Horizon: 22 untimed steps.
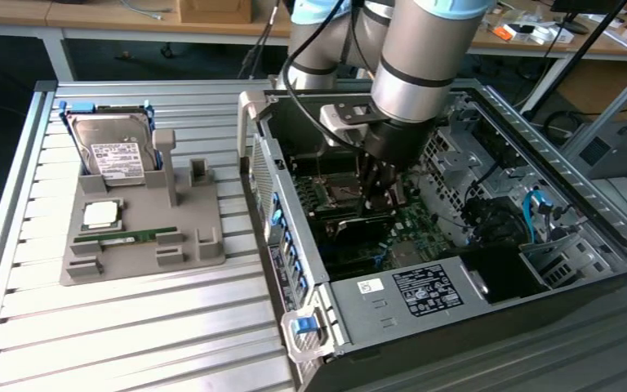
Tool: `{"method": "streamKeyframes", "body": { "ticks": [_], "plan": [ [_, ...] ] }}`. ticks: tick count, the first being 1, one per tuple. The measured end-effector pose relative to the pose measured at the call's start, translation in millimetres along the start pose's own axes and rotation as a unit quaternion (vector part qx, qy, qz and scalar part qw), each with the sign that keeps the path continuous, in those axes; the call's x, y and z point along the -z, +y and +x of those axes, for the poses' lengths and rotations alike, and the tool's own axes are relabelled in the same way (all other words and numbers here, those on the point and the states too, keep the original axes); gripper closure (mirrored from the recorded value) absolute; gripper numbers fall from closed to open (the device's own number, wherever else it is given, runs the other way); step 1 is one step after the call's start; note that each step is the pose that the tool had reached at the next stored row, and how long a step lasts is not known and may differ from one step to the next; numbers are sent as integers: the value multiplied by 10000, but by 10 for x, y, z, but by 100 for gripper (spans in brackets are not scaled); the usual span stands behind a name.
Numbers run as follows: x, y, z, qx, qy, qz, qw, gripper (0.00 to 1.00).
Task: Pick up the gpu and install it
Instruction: 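Insert the gpu into the slot, then press down on the gpu until it lock into place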
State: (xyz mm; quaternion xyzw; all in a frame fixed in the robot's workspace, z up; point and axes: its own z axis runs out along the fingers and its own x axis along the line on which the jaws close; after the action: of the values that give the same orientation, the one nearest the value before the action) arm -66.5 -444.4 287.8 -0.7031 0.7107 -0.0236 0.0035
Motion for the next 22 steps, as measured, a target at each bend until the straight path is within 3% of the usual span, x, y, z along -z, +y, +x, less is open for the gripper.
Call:
{"method": "streamKeyframes", "body": {
  "ticks": [7, 22],
  "plan": [
    [-11, -220, -2, 8, 0, -51, 10000, 89],
    [-12, -229, -3, 9, 6, -53, 10000, 89]
  ]
}}
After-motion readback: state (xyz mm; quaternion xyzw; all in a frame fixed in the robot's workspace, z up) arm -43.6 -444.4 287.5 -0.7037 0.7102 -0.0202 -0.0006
